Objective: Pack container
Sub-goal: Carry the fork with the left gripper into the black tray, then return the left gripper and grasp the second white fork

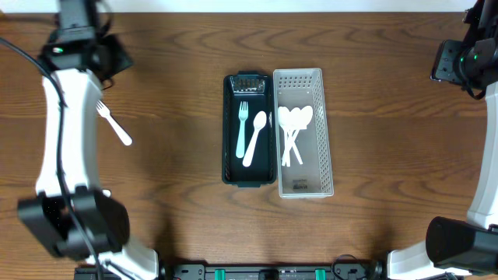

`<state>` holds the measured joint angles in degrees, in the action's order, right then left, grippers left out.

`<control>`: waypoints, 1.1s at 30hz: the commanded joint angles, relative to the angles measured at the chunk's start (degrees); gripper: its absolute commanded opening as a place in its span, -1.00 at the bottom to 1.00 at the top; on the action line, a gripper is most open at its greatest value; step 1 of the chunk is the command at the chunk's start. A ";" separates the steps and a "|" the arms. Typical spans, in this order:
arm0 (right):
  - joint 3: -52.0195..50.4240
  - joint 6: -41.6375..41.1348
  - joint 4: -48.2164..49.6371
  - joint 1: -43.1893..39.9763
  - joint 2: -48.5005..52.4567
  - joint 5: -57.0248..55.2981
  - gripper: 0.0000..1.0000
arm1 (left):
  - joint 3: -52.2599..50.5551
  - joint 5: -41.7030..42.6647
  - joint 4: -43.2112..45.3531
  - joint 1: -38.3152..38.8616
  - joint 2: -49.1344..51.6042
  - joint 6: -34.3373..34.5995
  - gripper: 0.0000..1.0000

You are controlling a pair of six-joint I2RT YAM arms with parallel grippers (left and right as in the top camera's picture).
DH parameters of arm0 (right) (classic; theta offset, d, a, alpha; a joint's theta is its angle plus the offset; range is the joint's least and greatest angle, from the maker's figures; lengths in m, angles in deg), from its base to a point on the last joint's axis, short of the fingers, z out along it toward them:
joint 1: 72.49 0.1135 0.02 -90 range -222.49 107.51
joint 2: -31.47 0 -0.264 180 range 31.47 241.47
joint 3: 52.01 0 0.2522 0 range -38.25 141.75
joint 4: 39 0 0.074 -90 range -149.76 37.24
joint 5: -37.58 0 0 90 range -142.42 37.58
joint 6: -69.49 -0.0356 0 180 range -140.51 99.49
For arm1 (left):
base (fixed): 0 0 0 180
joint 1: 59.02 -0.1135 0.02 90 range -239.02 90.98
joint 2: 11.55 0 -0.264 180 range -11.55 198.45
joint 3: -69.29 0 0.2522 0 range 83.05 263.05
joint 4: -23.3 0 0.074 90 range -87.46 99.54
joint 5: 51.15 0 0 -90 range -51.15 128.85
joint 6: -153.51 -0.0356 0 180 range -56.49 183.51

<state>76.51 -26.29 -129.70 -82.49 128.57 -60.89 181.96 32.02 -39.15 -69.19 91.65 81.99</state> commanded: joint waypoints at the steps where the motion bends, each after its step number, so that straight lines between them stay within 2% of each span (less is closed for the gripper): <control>1: -0.15 0.72 -0.15 -0.59 -0.33 0.09 0.17 | -0.81 6.45 -0.66 -4.59 6.16 5.07 0.36; 10: -0.15 0.70 -1.38 -0.59 -0.33 0.09 0.17 | -0.81 7.93 -1.57 -8.79 19.82 6.29 0.41; 15: -0.15 0.68 -2.82 -0.59 -0.33 0.09 0.18 | -0.81 7.91 -0.94 -8.79 23.76 6.27 0.47; 27: -0.15 0.24 -6.12 -0.59 -0.33 0.07 0.18 | -0.85 7.93 -1.01 -8.79 29.46 6.25 0.47; 29: -0.15 0.22 -6.69 -0.59 -0.33 0.09 0.18 | -1.14 7.91 -1.14 -8.79 29.83 6.25 0.36; 33: -0.15 0.22 -7.28 -0.59 -0.33 0.09 0.18 | -1.25 7.91 -1.18 -8.79 29.83 6.25 -0.13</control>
<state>76.49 -26.31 -136.74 -82.49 128.57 -60.84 181.37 40.87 -39.72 -77.87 117.88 88.18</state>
